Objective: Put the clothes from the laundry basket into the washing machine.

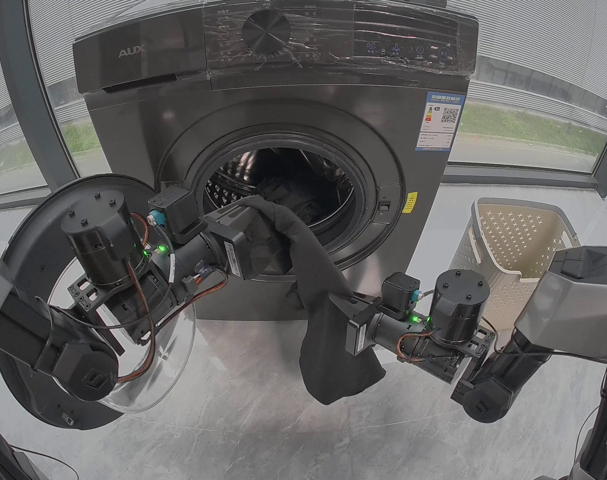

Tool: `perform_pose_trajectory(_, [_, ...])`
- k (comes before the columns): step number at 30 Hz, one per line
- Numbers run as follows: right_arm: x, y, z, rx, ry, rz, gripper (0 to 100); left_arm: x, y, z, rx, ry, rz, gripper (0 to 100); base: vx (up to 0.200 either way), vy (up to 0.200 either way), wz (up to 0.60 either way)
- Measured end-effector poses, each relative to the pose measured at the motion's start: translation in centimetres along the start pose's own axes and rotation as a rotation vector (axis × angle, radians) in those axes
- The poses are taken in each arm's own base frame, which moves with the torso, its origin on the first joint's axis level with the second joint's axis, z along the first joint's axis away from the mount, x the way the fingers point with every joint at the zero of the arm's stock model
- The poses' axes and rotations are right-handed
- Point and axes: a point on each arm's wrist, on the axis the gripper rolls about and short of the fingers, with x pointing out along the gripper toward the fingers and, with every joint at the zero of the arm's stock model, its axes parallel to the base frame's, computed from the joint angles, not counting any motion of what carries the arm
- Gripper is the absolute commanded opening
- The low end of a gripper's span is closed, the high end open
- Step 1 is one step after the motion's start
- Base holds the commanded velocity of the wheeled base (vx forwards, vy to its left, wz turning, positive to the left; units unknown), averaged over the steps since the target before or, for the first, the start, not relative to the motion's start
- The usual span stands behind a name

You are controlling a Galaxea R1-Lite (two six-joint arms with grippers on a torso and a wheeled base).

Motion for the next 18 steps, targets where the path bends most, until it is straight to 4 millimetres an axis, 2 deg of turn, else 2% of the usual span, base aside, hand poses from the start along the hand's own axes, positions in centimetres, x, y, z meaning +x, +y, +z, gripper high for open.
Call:
perform_pose_trajectory(1, [0.0,0.0,0.0,0.001,0.0,0.001,0,0.0,0.0,-0.1,0.0,0.002,0.0,0,0.0,0.0,0.0])
perform_pose_trajectory(2, [-0.1,0.1,0.1,0.002,-0.001,0.002,0,0.0,0.0,-0.1,0.001,0.004,0.002,100,0.0,0.0,0.0])
perform_pose_trajectory(10, [0.0,1.3,-0.1,0.004,0.002,0.033,0,0.6,-0.6,-0.2,-0.012,-0.008,-0.017,100,0.0,0.0,0.0])
perform_pose_trajectory(16, [0.0,3.9,-1.0,0.027,0.005,0.112,0,1.8,-1.5,-1.0,-0.016,0.001,-0.026,100,0.0,0.0,0.0])
perform_pose_trajectory(18, [0.0,4.2,-1.1,0.032,0.007,0.121,0,1.8,-1.5,-1.3,-0.015,0.005,-0.026,100,0.0,0.0,0.0])
